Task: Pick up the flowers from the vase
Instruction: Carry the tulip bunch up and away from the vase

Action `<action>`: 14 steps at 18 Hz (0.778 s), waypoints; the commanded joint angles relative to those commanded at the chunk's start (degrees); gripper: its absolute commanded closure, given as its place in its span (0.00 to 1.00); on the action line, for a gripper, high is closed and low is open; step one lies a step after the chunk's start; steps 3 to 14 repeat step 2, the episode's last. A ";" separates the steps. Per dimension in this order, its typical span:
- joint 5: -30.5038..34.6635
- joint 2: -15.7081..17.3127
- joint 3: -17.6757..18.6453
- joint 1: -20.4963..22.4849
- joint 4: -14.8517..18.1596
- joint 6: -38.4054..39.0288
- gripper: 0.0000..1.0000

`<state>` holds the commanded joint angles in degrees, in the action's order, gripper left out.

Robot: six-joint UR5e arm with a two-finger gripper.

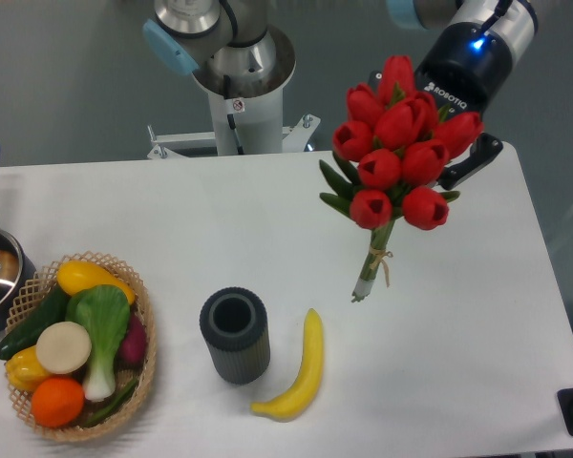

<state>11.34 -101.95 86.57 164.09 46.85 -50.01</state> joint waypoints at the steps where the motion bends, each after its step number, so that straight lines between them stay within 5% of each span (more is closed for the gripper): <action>1: 0.00 0.00 0.00 0.00 0.00 -0.09 0.52; 14: 0.00 0.00 0.09 0.09 0.00 -0.09 0.52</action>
